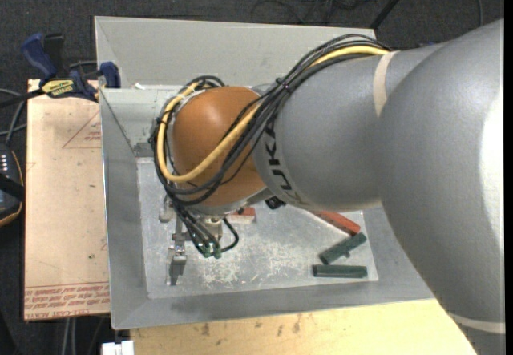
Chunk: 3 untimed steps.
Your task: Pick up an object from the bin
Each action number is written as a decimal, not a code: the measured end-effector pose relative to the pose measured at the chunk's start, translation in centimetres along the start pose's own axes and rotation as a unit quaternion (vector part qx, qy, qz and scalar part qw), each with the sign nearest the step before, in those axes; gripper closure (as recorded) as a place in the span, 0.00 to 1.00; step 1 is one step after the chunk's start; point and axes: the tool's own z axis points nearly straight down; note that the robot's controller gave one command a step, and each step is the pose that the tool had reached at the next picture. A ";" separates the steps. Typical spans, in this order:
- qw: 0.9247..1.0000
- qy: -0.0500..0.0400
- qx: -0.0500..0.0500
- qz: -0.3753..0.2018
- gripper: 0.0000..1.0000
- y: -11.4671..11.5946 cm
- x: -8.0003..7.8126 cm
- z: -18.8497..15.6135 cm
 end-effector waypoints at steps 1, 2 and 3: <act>1.000 -0.003 -0.001 0.001 0.00 -0.1 -0.2 -0.3; 0.999 -0.009 -0.003 -0.051 0.00 -5.6 -6.8 6.7; 1.000 -0.010 -0.004 -0.021 0.00 -6.8 -8.4 8.2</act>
Offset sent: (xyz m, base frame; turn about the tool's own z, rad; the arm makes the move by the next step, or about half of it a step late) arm 0.0795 -0.0717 -0.0880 -0.1203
